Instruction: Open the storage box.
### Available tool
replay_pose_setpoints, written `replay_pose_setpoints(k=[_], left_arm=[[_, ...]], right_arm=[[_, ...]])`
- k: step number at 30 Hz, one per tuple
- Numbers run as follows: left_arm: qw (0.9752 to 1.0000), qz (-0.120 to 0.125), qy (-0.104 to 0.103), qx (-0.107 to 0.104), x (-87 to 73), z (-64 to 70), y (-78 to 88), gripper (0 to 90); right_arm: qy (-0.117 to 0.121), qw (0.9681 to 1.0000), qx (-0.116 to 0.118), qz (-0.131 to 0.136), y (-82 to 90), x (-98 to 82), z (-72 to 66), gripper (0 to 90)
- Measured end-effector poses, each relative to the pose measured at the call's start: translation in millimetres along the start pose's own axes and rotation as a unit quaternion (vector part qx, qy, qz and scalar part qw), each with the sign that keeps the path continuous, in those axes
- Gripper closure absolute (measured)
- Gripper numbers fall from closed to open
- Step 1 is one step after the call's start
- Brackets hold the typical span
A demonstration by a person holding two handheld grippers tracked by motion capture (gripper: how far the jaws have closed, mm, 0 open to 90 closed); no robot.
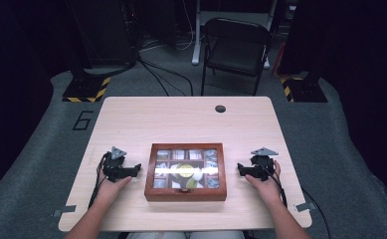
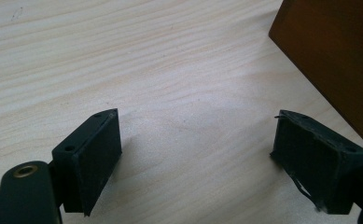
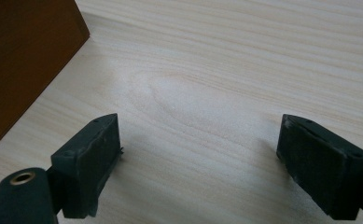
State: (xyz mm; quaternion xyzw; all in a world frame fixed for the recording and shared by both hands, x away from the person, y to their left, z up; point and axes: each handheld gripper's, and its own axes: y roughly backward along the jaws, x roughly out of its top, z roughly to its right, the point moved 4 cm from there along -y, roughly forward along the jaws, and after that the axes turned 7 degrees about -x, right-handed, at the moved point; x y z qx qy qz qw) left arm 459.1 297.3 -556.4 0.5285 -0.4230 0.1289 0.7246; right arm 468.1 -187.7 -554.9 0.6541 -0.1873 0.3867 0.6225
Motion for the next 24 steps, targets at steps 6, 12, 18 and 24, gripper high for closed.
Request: replay_pose_setpoints(k=[6, 12, 18, 24], left_arm=[[1.0, -0.003, -0.001, 0.0, -0.5, 0.1, 1.1, 15.0], [1.0, -0.003, 0.0, 0.001, -0.5, 0.4, 1.2, 15.1], [1.0, -0.003, 0.001, 0.0, -0.1, 0.1, 1.0, 15.8], [0.9999, -0.008, -0.003, -0.009, -0.2, 0.4, 3.2, 17.4]], right_arm=[[-0.001, 1.0, 0.0, 0.001, 0.0, 0.1, 0.0, 13.2], [0.0, 1.0, 0.001, 0.0, 0.1, 0.1, 0.0, 13.6], [0.003, 1.0, 0.002, 0.004, 0.7, -0.3, 0.6, 15.9], [0.001, 1.0, 0.003, 0.003, 1.5, 0.5, 2.0, 20.5]])
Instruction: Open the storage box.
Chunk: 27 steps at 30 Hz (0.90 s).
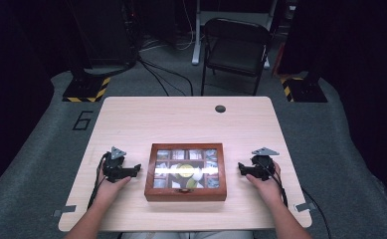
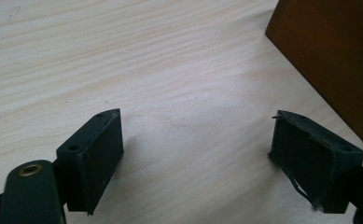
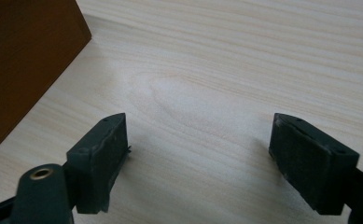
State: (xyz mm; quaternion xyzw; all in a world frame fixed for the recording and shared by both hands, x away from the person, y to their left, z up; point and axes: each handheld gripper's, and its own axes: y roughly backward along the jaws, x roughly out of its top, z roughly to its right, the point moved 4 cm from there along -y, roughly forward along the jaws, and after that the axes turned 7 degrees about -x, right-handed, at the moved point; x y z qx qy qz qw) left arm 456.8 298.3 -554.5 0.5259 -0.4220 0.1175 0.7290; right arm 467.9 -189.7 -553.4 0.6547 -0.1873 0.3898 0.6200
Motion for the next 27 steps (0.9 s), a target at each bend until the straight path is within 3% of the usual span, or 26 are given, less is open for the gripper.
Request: replay_pose_setpoints(k=[8, 15, 23, 27], left_arm=[[0.9999, 0.002, 0.015, -0.004, 1.4, 0.4, 7.1, 23.9], [0.9997, 0.008, 0.023, -0.005, 4.4, 1.6, 19.5, 25.1], [0.9992, 0.016, 0.032, -0.018, 6.2, 6.6, 30.3, 27.1], [0.999, 0.015, 0.034, -0.025, 6.5, 9.1, 32.6, 27.5]], right_arm=[[-0.035, 0.9992, 0.016, -0.016, 6.1, 1.9, 3.6, 29.6], [-0.033, 0.9991, 0.021, -0.015, 15.9, 3.2, 4.8, 31.4], [0.01, 0.9995, 0.027, 0.009, 30.0, 9.3, -4.8, 31.4], [0.012, 0.9994, 0.031, 0.009, 34.1, 10.9, -9.0, 31.4]])
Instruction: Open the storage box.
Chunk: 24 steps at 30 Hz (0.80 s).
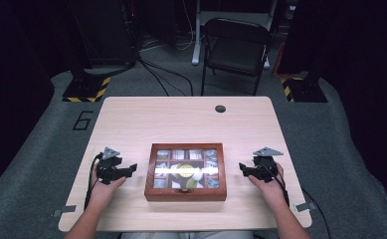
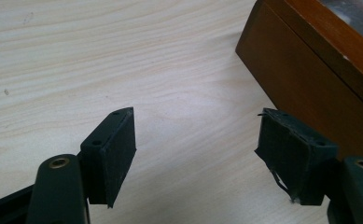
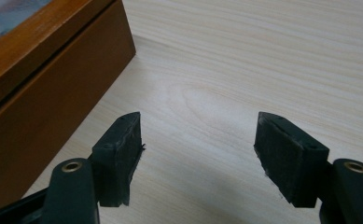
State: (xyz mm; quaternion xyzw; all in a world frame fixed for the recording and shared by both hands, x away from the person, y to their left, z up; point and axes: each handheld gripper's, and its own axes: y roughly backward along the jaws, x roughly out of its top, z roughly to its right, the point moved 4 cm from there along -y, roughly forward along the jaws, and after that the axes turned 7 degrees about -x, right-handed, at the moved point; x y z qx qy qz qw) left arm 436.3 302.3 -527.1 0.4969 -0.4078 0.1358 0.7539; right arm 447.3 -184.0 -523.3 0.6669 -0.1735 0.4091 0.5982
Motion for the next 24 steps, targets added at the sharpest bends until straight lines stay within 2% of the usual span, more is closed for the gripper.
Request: replay_pose_setpoints(k=[6, 8, 18, 24], left_arm=[[1.0, 0.003, 0.002, -0.008, 1.4, 6.6, 2.7, 28.0], [0.9999, 0.002, 0.004, -0.013, 1.6, 8.7, 4.4, 28.0], [0.9995, 0.019, 0.013, -0.019, 4.6, 17.7, 14.8, 28.2], [0.9995, 0.022, 0.004, -0.02, 6.3, 24.4, 20.3, 28.2]], right_arm=[[0.005, 1.0, 0.005, -0.001, 5.0, 1.0, -4.5, 31.3], [0.002, 0.9999, 0.014, 0.001, 7.5, 1.9, -7.1, 31.1], [0.014, 0.9994, 0.031, 0.011, 18.5, 8.7, -19.5, 29.5], [0.007, 0.9989, 0.044, 0.012, 24.4, 10.9, -23.7, 29.4]])
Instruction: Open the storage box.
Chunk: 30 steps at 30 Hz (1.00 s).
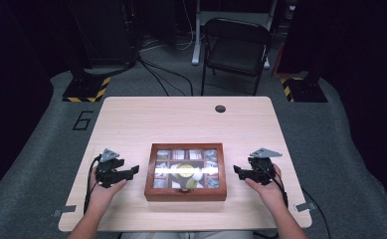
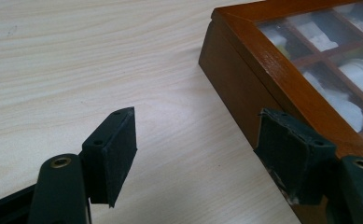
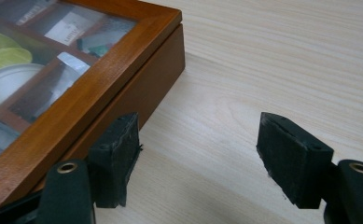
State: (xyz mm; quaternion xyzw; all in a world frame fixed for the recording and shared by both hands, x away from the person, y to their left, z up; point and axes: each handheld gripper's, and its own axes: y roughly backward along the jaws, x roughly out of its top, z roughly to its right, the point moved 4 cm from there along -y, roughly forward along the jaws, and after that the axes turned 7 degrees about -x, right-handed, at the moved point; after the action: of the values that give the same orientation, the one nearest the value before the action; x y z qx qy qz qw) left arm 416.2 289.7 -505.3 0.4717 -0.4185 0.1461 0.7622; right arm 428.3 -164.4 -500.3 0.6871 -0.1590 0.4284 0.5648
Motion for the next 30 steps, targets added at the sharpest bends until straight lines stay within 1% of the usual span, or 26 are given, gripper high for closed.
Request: replay_pose_setpoints(k=[1, 2, 3, 4, 6, 7, 9, 10, 11, 12, 14, 15, 16, 17, 19, 20, 23, 26, 27, 28, 30], left_arm=[[1.0, -0.004, -0.001, -0.002, 0.2, 1.1, 1.3, 28.2], [1.0, -0.002, -0.003, -0.002, 0.7, 1.9, 1.5, 28.2], [1.0, -0.001, -0.003, -0.003, 0.9, 2.8, 1.8, 28.2], [1.0, -0.001, -0.003, -0.005, 0.9, 3.7, 2.2, 28.2], [1.0, -0.001, 0.001, -0.009, -0.2, 6.3, 3.0, 28.2], [0.9999, 0.001, 0.001, -0.011, -0.8, 7.7, 3.3, 28.3], [0.9999, -0.001, -0.001, -0.017, -1.9, 11.1, 5.1, 28.7], [0.9999, -0.001, -0.001, -0.017, -1.9, 11.1, 5.1, 29.0], [0.9998, 0.001, -0.003, -0.021, -2.5, 14.8, 6.9, 29.2], [0.9997, -0.004, -0.011, -0.023, -3.3, 16.0, 8.6, 29.4], [0.9996, -0.004, -0.013, -0.026, -4.3, 20.1, 10.4, 29.6], [0.9996, 0.002, -0.013, -0.026, -4.7, 22.6, 10.3, 29.6], [0.9996, 0.002, -0.013, -0.026, -4.7, 22.6, 10.3, 29.6], [0.9995, 0.001, -0.018, -0.027, -5.5, 26.8, 12.0, 29.6], [0.9993, -0.001, -0.021, -0.03, -5.9, 28.7, 13.2, 29.6], [0.9991, -0.001, -0.027, -0.031, -6.5, 32.4, 14.7, 29.6], [0.999, 0.005, -0.029, -0.035, -7.0, 37.5, 16.2, 29.6], [0.9987, 0.005, -0.033, -0.037, -8.2, 40.6, 17.6, 29.6], [0.9987, 0.004, -0.034, -0.038, -8.6, 41.5, 18.2, 29.6], [0.9986, 0.006, -0.035, -0.038, -8.8, 42.1, 18.7, 29.6], [0.9986, 0.003, -0.03, -0.043, -10.0, 44.2, 20.7, 29.6]], right_arm=[[0.002, 1.0, 0.001, 0.003, 0.8, 0.6, -0.4, 29.4], [0.006, 1.0, 0.004, 0.001, 2.3, 0.9, -0.7, 29.4], [0.004, 1.0, 0.005, 0.005, 3.5, 1.9, -2.0, 29.4], [0.008, 0.9999, 0.005, 0.007, 5.2, 2.1, -2.0, 29.5], [0.005, 0.9999, 0.011, 0.009, 8.7, 2.4, -4.3, 29.6], [0.003, 0.9998, 0.014, 0.013, 10.3, 2.2, -5.7, 30.0], [0.003, 0.9997, 0.018, 0.014, 13.6, 1.2, -8.7, 30.0], [0.008, 0.9997, 0.02, 0.012, 15.0, 0.8, -9.9, 30.0], [0.009, 0.9997, 0.02, 0.015, 16.2, 0.4, -11.9, 30.1], [0.015, 0.9995, 0.021, 0.015, 17.5, 0.1, -13.1, 30.1], [0.02, 0.9994, 0.021, 0.018, 20.2, -0.3, -16.2, 30.2], [0.018, 0.9994, 0.023, 0.017, 22.1, -0.8, -18.5, 30.2], [0.018, 0.9994, 0.023, 0.017, 22.1, -0.8, -18.5, 30.2], [0.02, 0.9992, 0.026, 0.021, 24.9, -1.6, -21.0, 30.3], [0.019, 0.9991, 0.029, 0.023, 28.4, -2.7, -23.6, 30.3], [0.02, 0.9991, 0.03, 0.024, 30.1, -3.4, -24.7, 30.3], [0.018, 0.9988, 0.035, 0.03, 34.8, -4.8, -27.5, 30.4], [0.016, 0.9986, 0.038, 0.035, 39.2, -6.0, -30.3, 30.4], [0.014, 0.9984, 0.044, 0.033, 40.8, -6.6, -31.8, 30.4], [0.014, 0.9984, 0.042, 0.034, 42.2, -7.2, -32.7, 30.4], [0.016, 0.9982, 0.046, 0.035, 44.9, -8.3, -35.2, 30.4]])
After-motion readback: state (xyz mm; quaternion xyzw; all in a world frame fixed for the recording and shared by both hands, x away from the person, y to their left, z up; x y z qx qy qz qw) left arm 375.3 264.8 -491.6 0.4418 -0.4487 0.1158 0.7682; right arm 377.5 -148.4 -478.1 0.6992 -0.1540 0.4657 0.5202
